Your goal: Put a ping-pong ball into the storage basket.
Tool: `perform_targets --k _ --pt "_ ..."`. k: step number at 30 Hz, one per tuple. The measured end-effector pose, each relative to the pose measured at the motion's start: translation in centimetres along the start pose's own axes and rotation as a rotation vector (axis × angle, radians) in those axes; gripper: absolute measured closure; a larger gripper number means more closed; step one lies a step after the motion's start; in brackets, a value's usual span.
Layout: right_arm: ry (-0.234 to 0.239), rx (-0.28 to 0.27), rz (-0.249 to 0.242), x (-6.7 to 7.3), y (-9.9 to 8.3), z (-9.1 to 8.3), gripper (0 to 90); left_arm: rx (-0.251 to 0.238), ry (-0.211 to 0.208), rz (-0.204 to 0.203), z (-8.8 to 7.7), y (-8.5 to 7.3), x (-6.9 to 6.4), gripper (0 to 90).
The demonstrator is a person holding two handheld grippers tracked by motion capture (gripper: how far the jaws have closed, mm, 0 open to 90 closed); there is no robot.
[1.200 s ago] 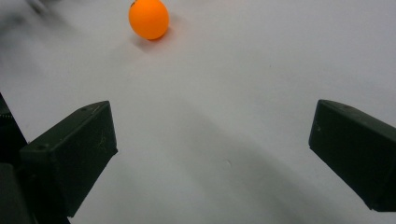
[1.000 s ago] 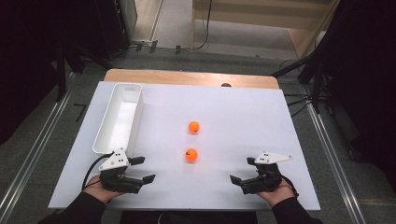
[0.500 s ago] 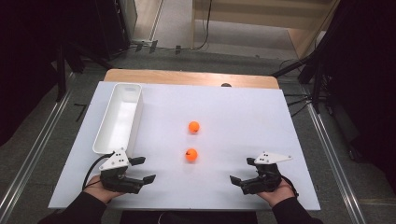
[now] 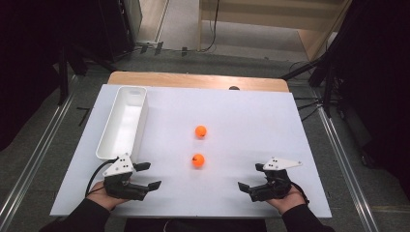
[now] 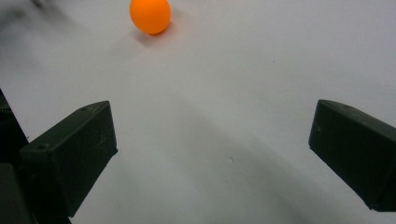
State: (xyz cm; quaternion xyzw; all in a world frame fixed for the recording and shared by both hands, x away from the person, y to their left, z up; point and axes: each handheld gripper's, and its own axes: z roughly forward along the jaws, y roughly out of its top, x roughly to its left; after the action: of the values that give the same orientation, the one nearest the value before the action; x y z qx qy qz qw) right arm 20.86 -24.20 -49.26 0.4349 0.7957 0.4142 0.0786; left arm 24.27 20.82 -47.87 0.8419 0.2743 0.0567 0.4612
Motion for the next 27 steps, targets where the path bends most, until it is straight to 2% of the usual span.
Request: perform_targets --k 2,5,9,15,17,19,21,23,27 --pt "-0.001 0.001 0.001 0.0 0.0 0.0 0.0 0.009 0.009 -0.001 0.0 0.1 -0.1 22.7" --pt "0.001 0.001 0.001 0.0 0.0 0.0 0.0 0.039 0.027 0.032 0.2 0.3 -0.3 22.7" --pt "0.003 0.005 0.003 0.0 0.0 0.0 0.0 0.046 0.003 0.025 0.5 0.4 -0.5 22.6" --pt "0.003 0.012 0.003 0.0 -0.1 0.0 0.0 0.050 0.012 0.023 0.6 0.9 -0.8 22.6" --pt "0.003 0.013 0.006 -0.1 -0.1 0.0 0.0 0.064 0.007 0.014 0.6 1.1 -0.7 22.6" --pt "0.004 0.014 0.007 -0.1 -0.1 0.0 0.0 0.073 -0.003 0.026 0.7 1.3 -0.8 22.6" --pt "0.001 0.017 0.009 -0.1 -0.1 0.0 0.0 0.068 -0.013 0.040 0.8 1.5 -0.9 22.6" --pt "-0.001 0.014 0.011 -0.1 -0.1 0.0 0.0 0.057 -0.034 0.035 0.9 1.8 -1.0 22.6" --pt "0.001 0.018 0.012 -0.1 -0.1 0.0 0.0 0.054 -0.049 0.023 1.0 2.2 -1.0 22.6"
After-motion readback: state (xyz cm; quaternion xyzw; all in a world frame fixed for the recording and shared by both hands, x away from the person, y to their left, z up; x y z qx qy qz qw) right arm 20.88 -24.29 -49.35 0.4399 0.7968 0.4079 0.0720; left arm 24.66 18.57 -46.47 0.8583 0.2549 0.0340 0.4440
